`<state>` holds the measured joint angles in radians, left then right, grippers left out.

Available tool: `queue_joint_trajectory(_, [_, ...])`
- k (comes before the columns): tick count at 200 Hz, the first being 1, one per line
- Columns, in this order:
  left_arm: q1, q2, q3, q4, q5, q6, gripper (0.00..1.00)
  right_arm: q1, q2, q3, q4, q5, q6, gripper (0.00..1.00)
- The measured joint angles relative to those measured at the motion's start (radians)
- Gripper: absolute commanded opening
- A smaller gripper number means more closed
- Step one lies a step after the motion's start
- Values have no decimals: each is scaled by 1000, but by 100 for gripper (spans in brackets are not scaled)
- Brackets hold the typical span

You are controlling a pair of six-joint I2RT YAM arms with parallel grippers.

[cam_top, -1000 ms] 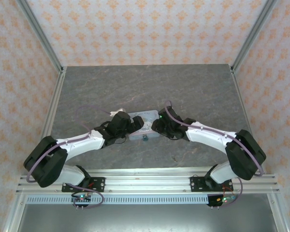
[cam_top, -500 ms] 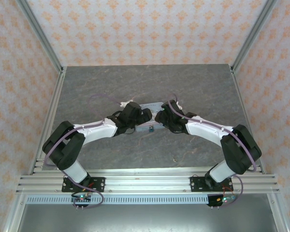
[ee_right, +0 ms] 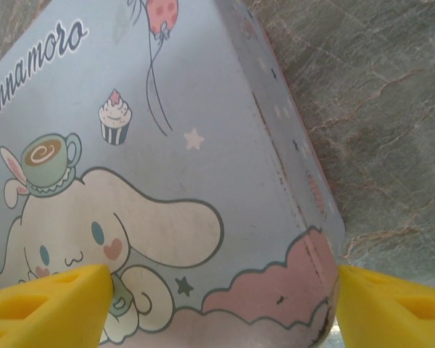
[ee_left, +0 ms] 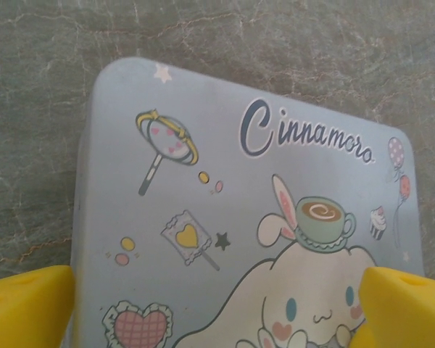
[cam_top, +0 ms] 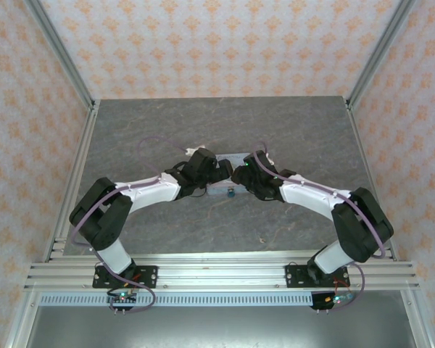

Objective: Unlock the padlock with the key

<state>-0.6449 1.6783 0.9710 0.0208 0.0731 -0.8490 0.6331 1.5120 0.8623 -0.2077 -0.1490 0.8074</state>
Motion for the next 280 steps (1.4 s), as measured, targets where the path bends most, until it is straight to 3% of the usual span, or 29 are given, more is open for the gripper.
queue_joint_trajectory(49, [64,-41,-3,-35,0,32,100,0,-34,-25,0,-35,0,81])
queue_joint_trajectory(108, [102,-304,-86,-82,28,34,100,0,-106,-35,-47,-42,-37,82])
queue_joint_trajectory(150, [102,-405,-144,-106,83,9,100,0,-219,-63,-166,-50,-92,75])
queue_joint_trajectory(188, [102,-419,-207,-107,131,-34,100,4,-304,-177,-272,-74,-124,64])
queue_joint_trajectory(245, [102,-405,-212,-106,177,-67,100,106,-317,-280,-378,-83,-109,61])
queue_joint_trajectory(280, [102,-389,-212,-106,182,-67,100,117,-362,-314,-391,-80,-90,55])
